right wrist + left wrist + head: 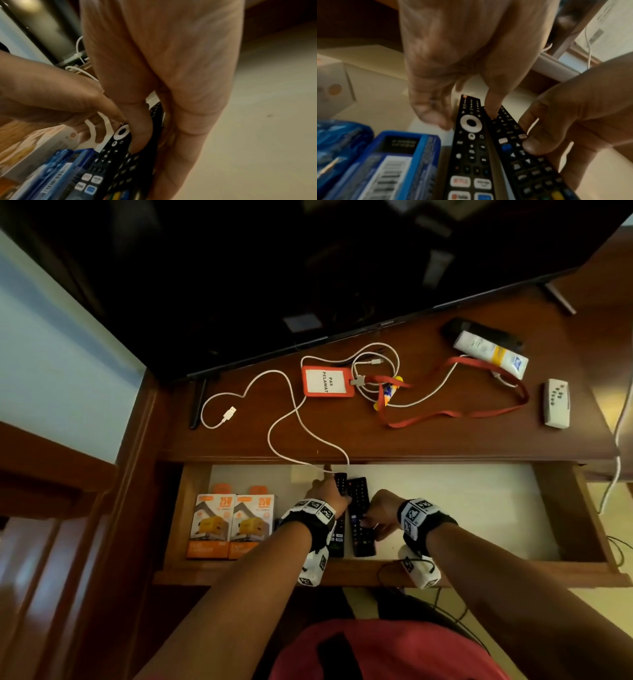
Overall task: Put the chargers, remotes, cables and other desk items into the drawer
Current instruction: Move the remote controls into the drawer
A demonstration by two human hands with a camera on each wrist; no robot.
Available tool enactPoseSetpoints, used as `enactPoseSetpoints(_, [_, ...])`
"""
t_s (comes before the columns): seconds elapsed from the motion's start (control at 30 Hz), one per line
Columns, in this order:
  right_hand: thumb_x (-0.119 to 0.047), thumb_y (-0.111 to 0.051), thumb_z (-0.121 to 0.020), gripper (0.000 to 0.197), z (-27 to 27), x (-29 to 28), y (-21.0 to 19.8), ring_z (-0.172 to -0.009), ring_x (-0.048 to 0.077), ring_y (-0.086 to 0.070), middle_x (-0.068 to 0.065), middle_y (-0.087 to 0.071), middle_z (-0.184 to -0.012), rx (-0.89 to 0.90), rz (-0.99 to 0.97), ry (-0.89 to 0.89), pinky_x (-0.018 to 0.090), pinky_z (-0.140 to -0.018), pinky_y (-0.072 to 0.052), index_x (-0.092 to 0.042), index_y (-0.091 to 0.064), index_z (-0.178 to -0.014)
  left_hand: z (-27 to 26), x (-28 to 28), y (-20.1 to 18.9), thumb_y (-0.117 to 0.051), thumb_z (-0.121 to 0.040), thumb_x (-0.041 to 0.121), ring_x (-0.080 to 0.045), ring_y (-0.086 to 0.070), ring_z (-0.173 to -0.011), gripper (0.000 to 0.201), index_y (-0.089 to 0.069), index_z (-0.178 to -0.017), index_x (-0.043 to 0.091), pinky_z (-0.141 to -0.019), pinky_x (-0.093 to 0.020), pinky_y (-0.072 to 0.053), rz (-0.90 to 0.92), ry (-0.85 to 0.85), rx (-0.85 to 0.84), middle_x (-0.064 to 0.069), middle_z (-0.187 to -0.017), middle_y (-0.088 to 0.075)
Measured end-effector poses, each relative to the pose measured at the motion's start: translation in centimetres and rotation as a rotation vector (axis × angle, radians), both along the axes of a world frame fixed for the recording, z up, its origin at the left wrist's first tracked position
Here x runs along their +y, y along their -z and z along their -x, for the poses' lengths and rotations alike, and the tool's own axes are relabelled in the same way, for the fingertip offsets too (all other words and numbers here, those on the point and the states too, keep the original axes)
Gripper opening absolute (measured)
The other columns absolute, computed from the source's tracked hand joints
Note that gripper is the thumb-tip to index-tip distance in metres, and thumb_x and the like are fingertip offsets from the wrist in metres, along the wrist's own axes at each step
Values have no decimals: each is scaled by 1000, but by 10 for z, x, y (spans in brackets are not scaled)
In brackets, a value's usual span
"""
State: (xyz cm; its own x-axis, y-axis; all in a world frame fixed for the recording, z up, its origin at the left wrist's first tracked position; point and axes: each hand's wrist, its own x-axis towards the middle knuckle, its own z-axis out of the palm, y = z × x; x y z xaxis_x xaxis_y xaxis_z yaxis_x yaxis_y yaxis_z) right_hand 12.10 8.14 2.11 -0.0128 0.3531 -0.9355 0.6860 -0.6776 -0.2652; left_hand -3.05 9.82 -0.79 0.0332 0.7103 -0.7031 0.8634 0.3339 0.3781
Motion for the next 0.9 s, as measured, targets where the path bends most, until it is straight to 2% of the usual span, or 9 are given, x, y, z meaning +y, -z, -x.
enactPoseSetpoints(0.07, [-2, -70, -90, 17, 3, 0, 3, -91, 34, -76, 25, -75, -102, 22, 27, -49, 44, -78, -64, 9, -66, -102, 2, 4, 3, -65, -95, 30, -45, -48, -135, 87, -11, -163, 28, -110, -48, -41, -41, 66, 12, -19, -154, -37])
enactPoseSetpoints(0.17, [-5, -73, -88, 11, 8, 2, 4, -80, 26, -79, 18, -76, -86, 5, 7, -115, 32, -60, -62, 3, -66, -91, 7, 11, 9, -63, -94, 23, -44, -52, -132, 78, -22, -160, 28, -107, -49, -47, -64, 155, 68, -19, -156, -37])
enactPoseSetpoints(0.33, [-9, -78, -84, 20, 14, 4, -5, -42, 9, -67, -1, -67, -46, -47, -57, -188, 17, -39, -49, -5, -62, -75, 20, 15, 8, -69, -86, 23, -36, -68, -104, 86, -24, -159, 15, -72, -38, -53, -105, 225, 77, -17, -130, -64])
enactPoseSetpoints(0.4, [-7, -77, -85, 19, 18, 3, -5, -46, 12, -70, 3, -69, -53, -41, -61, -206, 20, -43, -53, -5, -61, -75, 21, 14, 9, -69, -86, 23, -35, -69, -103, 77, -33, -153, 13, -72, -37, -53, -122, 234, 70, -15, -124, -68])
enactPoseSetpoints(0.53, [-5, -79, -83, 26, 22, 5, -13, -77, 30, -77, 13, -70, -92, -52, -146, -287, 40, -65, -65, -10, -55, -77, 18, 2, -14, -62, -95, 19, -39, -65, -111, 58, -41, -147, 4, -85, -39, -54, -52, 229, 93, -20, -127, -65])
enactPoseSetpoints(0.63, [-17, -80, -84, 28, 17, 8, -25, -79, 30, -72, 11, -65, -100, -76, -233, -361, 33, -54, -60, -9, -53, -85, 20, -4, -37, -54, -103, 26, -40, -60, -115, 34, -53, -127, 2, -88, -41, -49, 7, 308, 114, -21, -129, -59])
enactPoseSetpoints(0.7, [-23, -72, -90, 25, 7, 10, -30, -77, 31, -74, 17, -72, -103, -71, -309, -372, 32, -54, -58, -1, -60, -89, 20, -3, -59, -52, -103, 25, -35, -61, -96, 20, -57, -98, 6, -77, -38, -46, 12, 350, 87, -19, -112, -62])
enactPoseSetpoints(0.8, [-13, -60, -94, 24, -17, 11, -49, -81, 34, -75, 24, -75, -96, -8, -397, -243, 41, -74, -63, 8, -69, -102, 19, -1, -94, -55, -104, 20, -23, -50, -54, 42, -47, -64, 7, -58, -30, -43, 19, 402, -28, -13, -67, -55])
enactPoseSetpoints(0.9, [-2, -59, -90, 18, -48, 18, -83, -67, 29, -69, 28, -74, -92, 86, -469, -68, 37, -66, -59, 11, -72, -91, 7, 5, -134, -54, -105, 18, -23, -60, -50, 28, -65, -85, 1, -50, -28, -50, 65, 390, -194, -17, -70, -68])
